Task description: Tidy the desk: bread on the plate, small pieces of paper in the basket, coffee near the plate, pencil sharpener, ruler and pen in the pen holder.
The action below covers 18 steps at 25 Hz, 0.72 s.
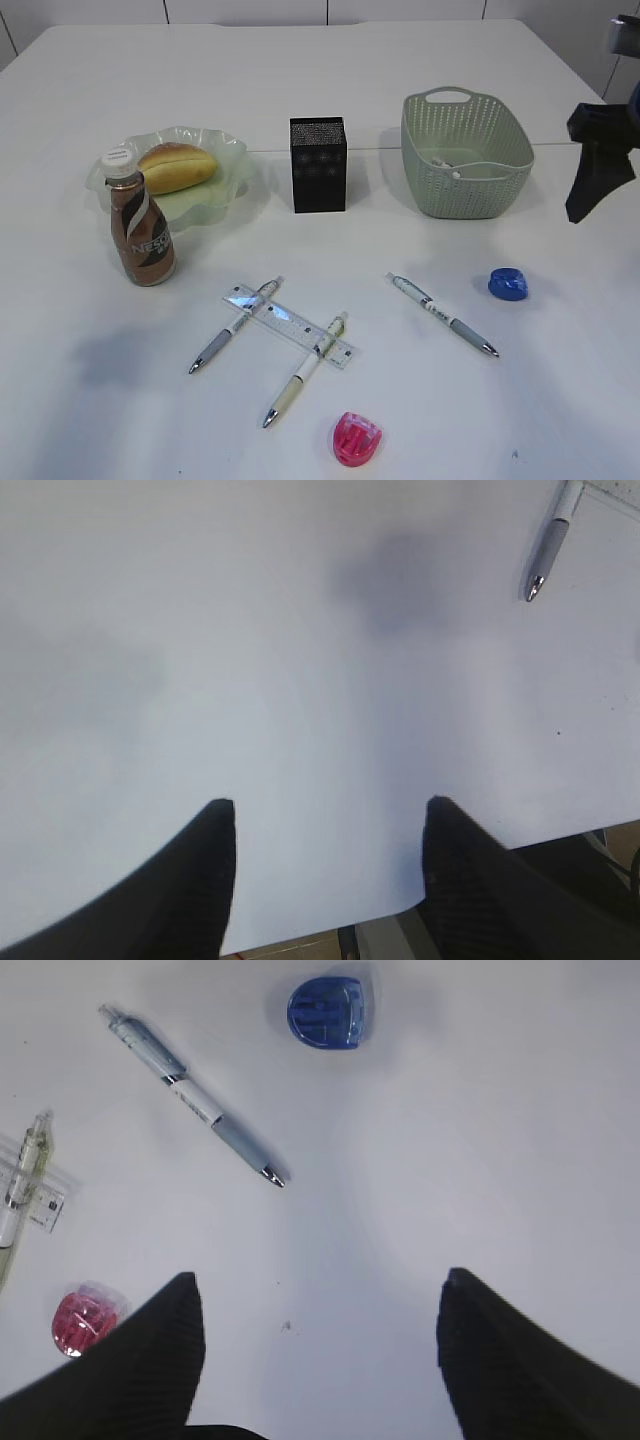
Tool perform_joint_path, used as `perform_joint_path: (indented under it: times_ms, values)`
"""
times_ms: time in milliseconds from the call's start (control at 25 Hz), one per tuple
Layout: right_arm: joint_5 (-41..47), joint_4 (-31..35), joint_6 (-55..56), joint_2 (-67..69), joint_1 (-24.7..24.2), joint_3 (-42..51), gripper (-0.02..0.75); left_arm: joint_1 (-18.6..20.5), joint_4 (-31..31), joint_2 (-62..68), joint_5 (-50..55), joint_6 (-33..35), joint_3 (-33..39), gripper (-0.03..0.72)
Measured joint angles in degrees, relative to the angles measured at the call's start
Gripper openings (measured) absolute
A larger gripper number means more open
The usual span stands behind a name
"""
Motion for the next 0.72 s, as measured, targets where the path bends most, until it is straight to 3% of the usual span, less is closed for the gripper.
perform_joint_path:
  times_ms: [720]
  values:
    - [-0.9,-1.2,2.3,20.4,1.2,-12.1,0.565,0.0,0.0,0.0,1.9,-0.1,-0.1,0.413]
